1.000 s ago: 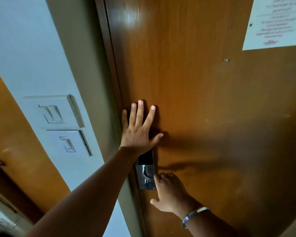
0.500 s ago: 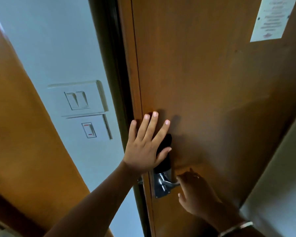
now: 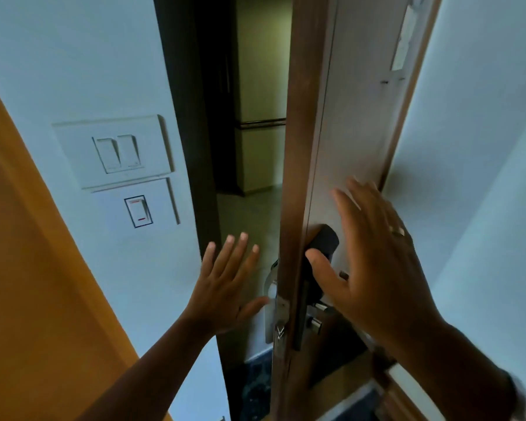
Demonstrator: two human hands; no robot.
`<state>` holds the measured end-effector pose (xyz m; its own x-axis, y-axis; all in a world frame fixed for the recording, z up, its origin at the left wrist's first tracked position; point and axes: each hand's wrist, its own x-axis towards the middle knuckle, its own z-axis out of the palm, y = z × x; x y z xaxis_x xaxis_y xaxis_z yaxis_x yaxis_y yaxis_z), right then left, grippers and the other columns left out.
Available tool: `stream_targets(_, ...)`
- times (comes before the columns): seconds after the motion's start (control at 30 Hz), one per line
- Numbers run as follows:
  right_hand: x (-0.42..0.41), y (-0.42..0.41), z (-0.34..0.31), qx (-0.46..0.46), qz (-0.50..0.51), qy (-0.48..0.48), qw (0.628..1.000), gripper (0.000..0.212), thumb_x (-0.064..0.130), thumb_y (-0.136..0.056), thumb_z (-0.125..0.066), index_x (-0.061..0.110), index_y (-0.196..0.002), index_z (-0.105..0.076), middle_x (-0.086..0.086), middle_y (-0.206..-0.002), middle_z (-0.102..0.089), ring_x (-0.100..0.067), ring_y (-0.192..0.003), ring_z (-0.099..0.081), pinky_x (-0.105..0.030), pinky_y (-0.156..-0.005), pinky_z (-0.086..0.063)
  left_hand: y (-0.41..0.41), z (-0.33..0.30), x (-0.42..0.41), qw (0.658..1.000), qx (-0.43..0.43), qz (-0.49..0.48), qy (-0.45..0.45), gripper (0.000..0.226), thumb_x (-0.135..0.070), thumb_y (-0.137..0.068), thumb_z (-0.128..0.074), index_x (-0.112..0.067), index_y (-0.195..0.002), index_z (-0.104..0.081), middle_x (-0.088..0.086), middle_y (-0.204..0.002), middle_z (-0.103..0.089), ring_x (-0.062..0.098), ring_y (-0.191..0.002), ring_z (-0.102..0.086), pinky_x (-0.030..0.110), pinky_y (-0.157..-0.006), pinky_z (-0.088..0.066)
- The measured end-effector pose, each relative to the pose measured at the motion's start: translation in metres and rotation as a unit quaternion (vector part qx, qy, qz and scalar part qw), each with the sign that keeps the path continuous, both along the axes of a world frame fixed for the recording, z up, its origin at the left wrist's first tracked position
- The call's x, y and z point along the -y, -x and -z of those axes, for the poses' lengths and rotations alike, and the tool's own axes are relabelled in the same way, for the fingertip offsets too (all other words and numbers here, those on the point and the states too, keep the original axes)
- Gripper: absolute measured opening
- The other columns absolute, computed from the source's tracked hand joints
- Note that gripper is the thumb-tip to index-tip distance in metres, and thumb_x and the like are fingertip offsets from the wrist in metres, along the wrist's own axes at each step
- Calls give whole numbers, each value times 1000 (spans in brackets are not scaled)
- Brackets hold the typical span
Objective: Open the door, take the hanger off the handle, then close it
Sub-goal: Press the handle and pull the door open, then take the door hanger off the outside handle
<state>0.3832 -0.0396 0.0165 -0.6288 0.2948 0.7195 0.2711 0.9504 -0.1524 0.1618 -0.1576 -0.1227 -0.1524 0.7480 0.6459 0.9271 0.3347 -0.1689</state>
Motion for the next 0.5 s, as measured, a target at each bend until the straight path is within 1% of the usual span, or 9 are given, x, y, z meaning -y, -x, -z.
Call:
stream_targets(0.1,10,-7,-22,-12,36,-40,998,74,52,-91,-48,10,-149,-29,-16,-159,-26,-33,-147,-20,-51,-117,-24,2,9,-19,994,42,48,91,90,-74,-92,-31,-12,-155,-14,18,-160,-20,35,-149,-13,50,-121,-1)
stream_targets(0.2,7,-6,-37,-6,76,-92,993,80,52,-91,-51,9,-152,-25,-19,-161,-18,-36,-149,-13,-51,-119,-18,-1,15,-46,977,56,95,185,97,-78,-90,-34,-13,-158,-9,14,-163,-12,31,-151,-5,45,-121,8)
stream_targets(0.27,2,-5,-45,-13,109,-133,985,81,51,-91,-53,8,-153,-25,-21,-161,-15,-38,-149,-11,-52,-119,-15,-5,20,-64,963,67,138,222,100,-80,-89,-35,-17,-159,-2,10,-165,-5,27,-152,4,40,-119,16)
stream_targets(0.33,-4,-5,-49,-25,135,-166,977,81,51,-91,-53,8,-153,-24,-22,-161,-14,-40,-148,-10,-53,-119,-13,-12,24,-84,950,84,184,239,100,-82,-88,-32,-24,-157,13,7,-165,-1,23,-152,8,38,-119,18)
stream_targets(0.37,-8,-5,-51,-30,146,-178,973,81,50,-91,-52,8,-153,-24,-23,-161,-14,-40,-148,-9,-52,-118,-11,-16,27,-94,945,88,200,244,101,-84,-87,-30,-28,-155,19,6,-165,1,23,-152,7,39,-120,16)
stream_targets(0.43,-17,-7,-52,-38,165,-196,966,80,49,-91,-53,7,-153,-24,-24,-160,-14,-40,-148,-9,-49,-119,-4,-25,30,-112,937,91,226,248,103,-86,-85,-29,-31,-152,27,4,-164,4,21,-152,7,43,-123,5)
stream_targets(0.47,-22,-9,-52,-42,176,-204,962,80,48,-91,-55,7,-152,-25,-24,-160,-14,-40,-148,-8,-46,-119,0,-29,30,-118,933,100,241,247,104,-86,-84,-31,-31,-152,26,3,-164,4,20,-152,6,45,-124,0)
stream_targets(0.5,-26,-11,-51,-50,188,-210,958,80,47,-91,-56,7,-152,-25,-24,-160,-15,-40,-148,-8,-44,-119,2,-34,29,-123,929,113,254,244,104,-86,-84,-34,-30,-154,20,3,-163,2,19,-151,4,46,-123,-3)
